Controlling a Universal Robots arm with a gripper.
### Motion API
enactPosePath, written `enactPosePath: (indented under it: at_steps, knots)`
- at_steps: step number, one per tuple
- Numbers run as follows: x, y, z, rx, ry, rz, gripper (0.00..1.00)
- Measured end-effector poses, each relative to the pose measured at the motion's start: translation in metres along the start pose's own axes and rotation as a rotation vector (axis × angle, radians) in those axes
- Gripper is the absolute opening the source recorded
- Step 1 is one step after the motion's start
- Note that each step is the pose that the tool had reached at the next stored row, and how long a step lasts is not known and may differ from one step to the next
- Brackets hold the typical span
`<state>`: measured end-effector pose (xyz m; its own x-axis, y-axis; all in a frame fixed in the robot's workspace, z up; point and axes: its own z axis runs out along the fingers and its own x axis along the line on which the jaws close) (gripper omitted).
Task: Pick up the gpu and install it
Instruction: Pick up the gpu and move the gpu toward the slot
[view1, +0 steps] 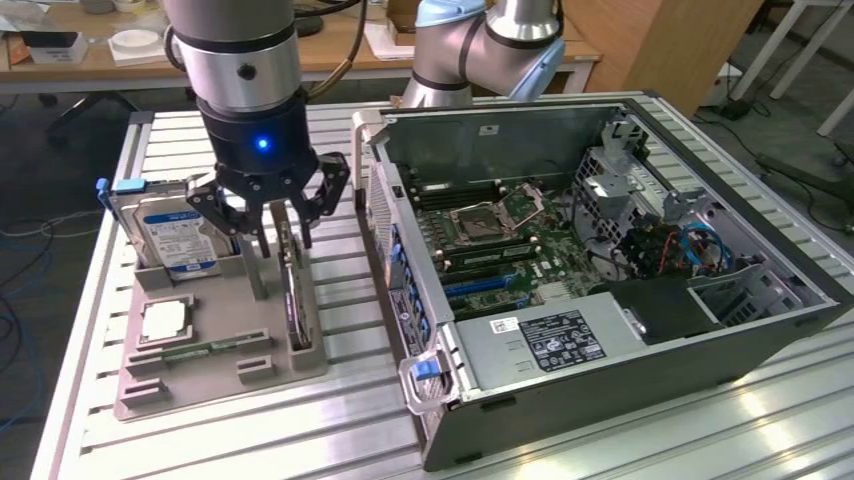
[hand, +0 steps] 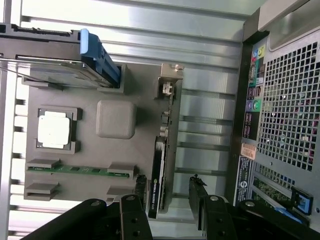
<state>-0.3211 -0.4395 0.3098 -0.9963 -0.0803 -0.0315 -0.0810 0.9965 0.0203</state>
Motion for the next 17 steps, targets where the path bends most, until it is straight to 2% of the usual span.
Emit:
enactPosePath:
  at_steps: [17]
  knots:
    - [-0.0038,-0.001,0.0056,0.0,0.0001,-0.001,0.47]
